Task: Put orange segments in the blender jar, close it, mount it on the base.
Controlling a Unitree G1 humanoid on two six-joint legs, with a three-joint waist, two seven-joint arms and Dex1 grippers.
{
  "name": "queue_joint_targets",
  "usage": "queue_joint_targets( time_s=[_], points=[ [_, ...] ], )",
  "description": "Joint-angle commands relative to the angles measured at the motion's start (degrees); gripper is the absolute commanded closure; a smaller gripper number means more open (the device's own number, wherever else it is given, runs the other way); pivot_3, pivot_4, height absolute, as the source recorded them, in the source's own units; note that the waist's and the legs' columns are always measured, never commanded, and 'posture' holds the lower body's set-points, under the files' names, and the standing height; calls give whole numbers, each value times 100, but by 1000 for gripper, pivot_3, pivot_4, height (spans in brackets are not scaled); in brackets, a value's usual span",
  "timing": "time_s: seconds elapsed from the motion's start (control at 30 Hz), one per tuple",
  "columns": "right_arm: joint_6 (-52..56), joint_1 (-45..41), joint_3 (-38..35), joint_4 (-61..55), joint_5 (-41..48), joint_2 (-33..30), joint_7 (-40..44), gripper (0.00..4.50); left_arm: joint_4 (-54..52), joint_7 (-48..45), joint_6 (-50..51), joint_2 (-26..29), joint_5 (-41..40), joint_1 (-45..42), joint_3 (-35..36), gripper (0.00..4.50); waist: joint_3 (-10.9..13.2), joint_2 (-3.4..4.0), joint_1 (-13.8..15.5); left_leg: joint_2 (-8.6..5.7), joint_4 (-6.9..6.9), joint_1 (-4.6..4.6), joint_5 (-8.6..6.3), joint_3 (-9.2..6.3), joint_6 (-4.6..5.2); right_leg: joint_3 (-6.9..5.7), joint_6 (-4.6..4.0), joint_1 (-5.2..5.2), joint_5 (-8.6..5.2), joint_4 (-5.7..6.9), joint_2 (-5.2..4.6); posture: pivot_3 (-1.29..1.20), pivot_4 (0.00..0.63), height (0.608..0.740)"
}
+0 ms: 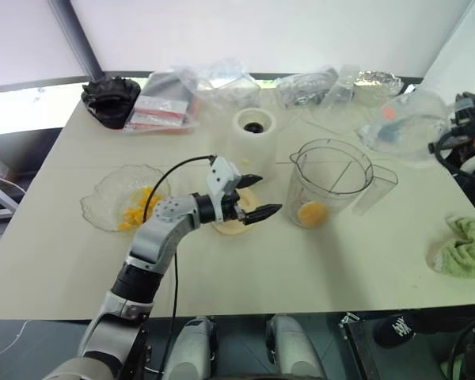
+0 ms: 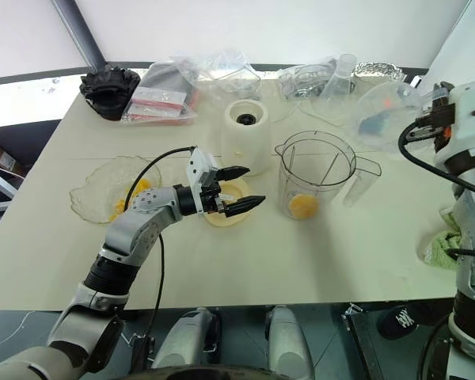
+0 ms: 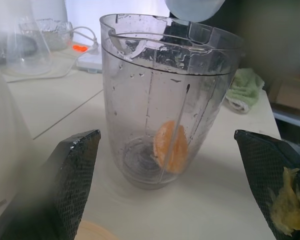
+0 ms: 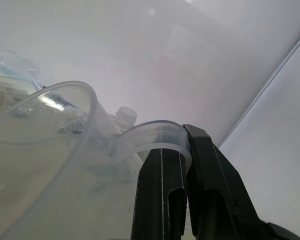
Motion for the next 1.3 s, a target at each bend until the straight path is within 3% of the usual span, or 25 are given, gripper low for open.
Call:
queue_joint_targets(
  time_s=[0.03, 1.0, 1.1, 1.3],
  points=[
    [-267, -65, -133, -304, -177, -119, 77, 4465, -101, -18, -93, 0, 9, -40, 28, 0, 0, 0, 0, 0, 0, 0, 0, 0, 0, 0, 0, 0, 0, 0, 0, 0, 150, 740],
    [-952, 238, -72, -96, -924, 11, 588, 4465, -60, -48, -106, 4, 15, -19, 21, 0, 0, 0, 0, -2, 1, 0, 0, 3, 0, -1, 0, 0, 0, 1, 0, 0, 150, 740],
    [-612, 76, -210, -120, -697, 223, 460, 4465, -34, -58, -122, 3, 24, -25, 19, 0, 0, -1, 0, -2, 1, 0, 0, 3, 0, -1, 0, 1, 0, 2, 0, 0, 150, 740],
    [1090, -613, -782, -299, 243, 950, -66, 4465, 3, -94, -133, 11, 43, -37, 16, 0, 0, -2, 0, -1, 4, 1, 0, -8, 0, 1, -2, 1, 1, 9, 0, 0, 150, 740]
  ],
)
